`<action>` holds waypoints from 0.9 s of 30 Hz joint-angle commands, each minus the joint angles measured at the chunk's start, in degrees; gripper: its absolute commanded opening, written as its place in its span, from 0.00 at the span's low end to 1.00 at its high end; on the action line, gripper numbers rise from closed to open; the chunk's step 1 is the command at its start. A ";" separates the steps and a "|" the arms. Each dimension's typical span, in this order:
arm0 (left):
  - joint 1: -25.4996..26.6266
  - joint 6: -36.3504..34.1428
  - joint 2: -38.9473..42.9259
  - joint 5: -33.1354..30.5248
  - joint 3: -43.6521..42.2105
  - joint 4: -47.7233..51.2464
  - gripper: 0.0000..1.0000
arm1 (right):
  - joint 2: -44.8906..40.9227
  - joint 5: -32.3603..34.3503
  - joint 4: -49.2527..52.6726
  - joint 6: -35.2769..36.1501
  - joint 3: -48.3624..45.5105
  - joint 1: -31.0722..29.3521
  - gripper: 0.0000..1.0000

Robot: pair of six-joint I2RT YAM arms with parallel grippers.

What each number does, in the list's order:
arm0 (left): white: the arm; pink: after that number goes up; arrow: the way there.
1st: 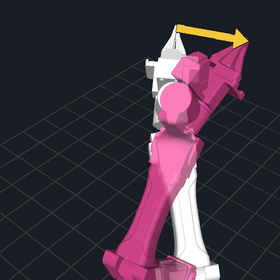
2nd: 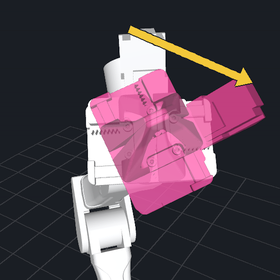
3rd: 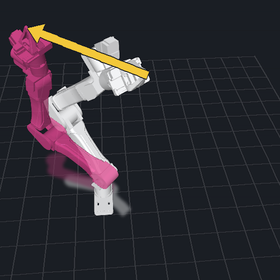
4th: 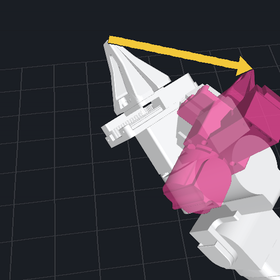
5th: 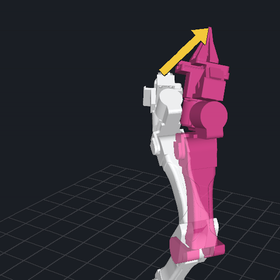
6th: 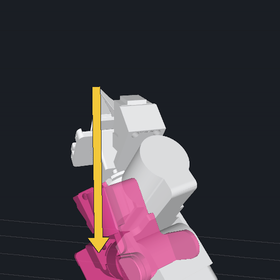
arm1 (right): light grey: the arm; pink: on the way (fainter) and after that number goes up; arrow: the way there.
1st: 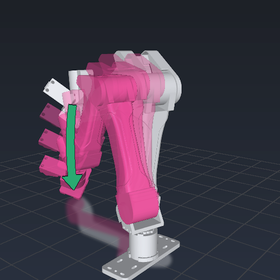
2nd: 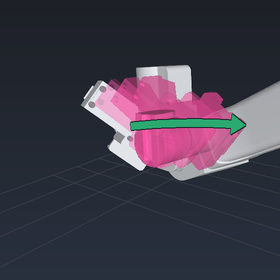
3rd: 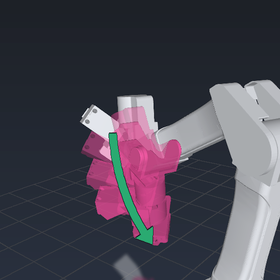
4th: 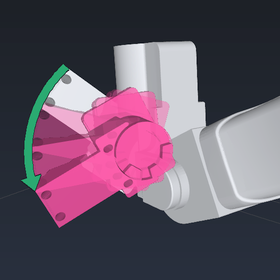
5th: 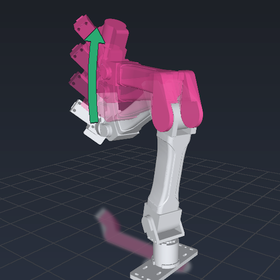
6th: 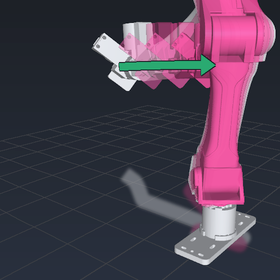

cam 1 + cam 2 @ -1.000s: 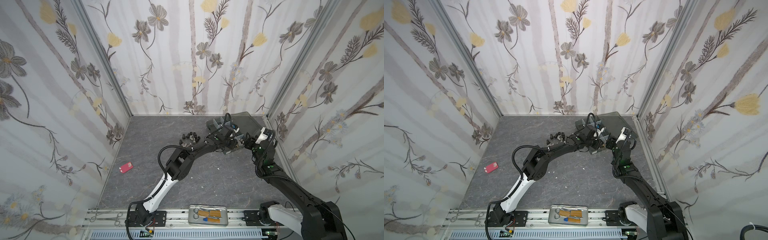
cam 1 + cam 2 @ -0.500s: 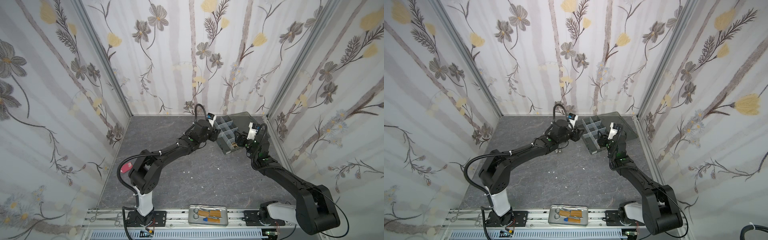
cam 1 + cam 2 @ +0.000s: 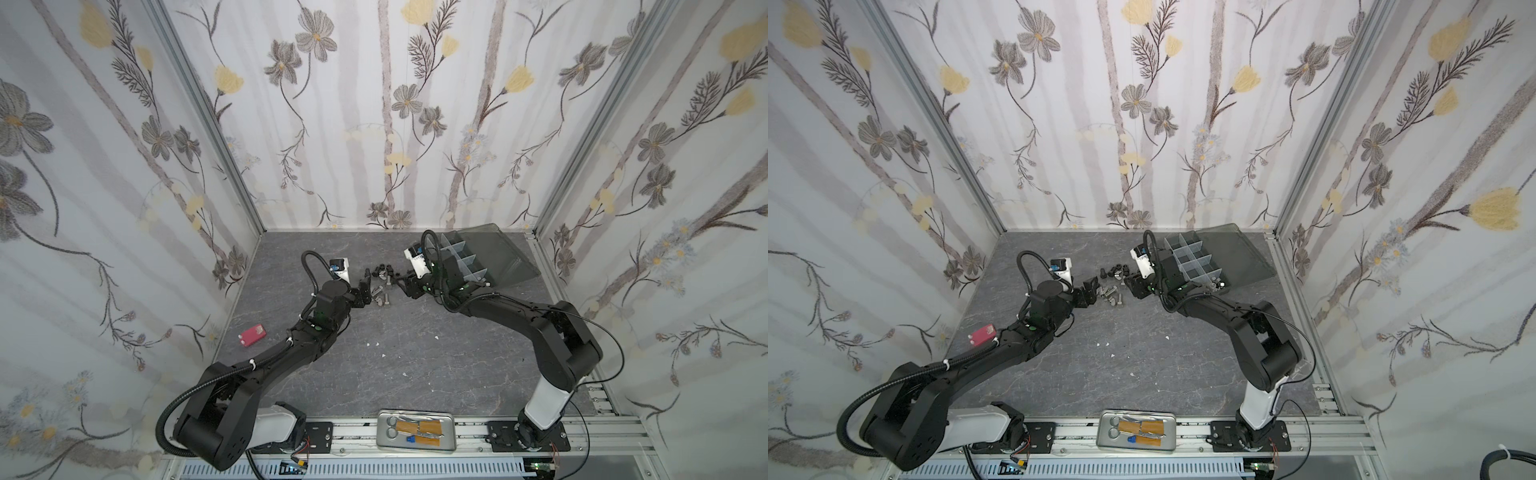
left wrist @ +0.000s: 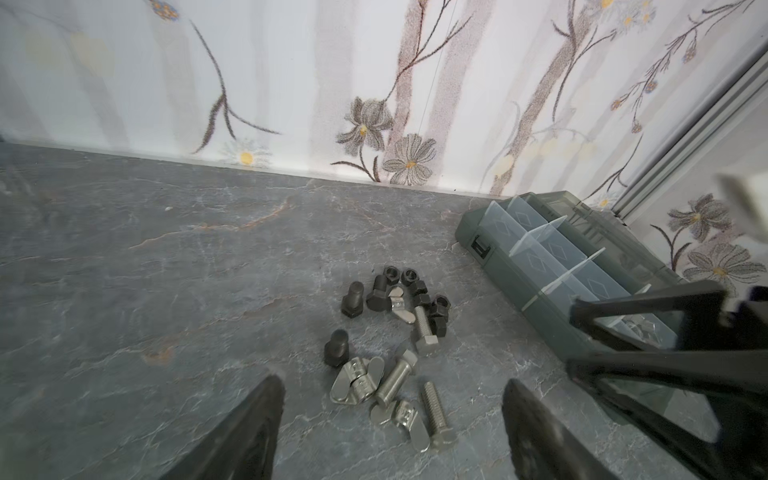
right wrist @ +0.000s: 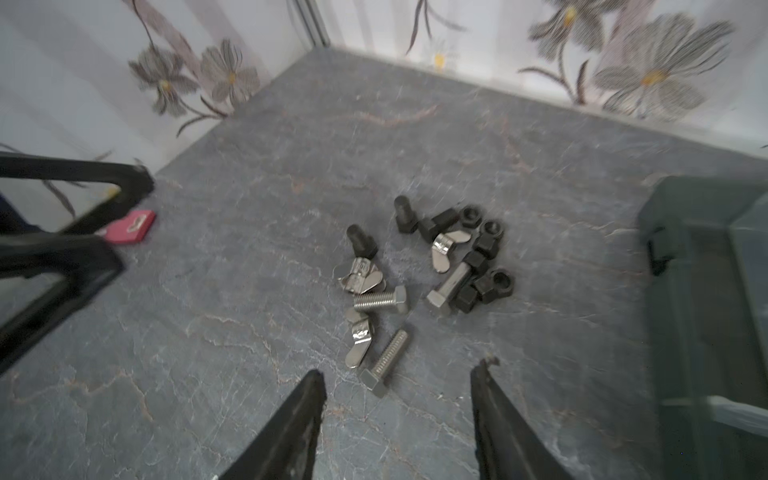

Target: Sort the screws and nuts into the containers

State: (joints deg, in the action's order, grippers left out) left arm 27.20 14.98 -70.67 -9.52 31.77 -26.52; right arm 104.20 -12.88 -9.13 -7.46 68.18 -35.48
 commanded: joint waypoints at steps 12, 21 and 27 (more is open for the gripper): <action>-0.31 -7.83 9.59 1.32 -10.92 -1.18 1.00 | 14.44 7.24 9.94 -9.51 12.07 -4.76 0.53; -0.31 -9.49 19.96 7.13 -20.32 -12.30 1.00 | 17.80 7.70 12.30 -13.07 14.43 -6.25 0.50; -0.31 -7.71 24.41 5.54 -23.86 -14.26 1.00 | 19.77 8.76 14.13 -13.63 15.59 -6.51 0.47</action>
State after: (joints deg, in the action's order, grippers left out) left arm 26.96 6.42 -46.68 -3.88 8.54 -36.71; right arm 123.11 -5.26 3.73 -20.10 82.72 -41.89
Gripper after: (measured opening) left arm 0.997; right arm 0.474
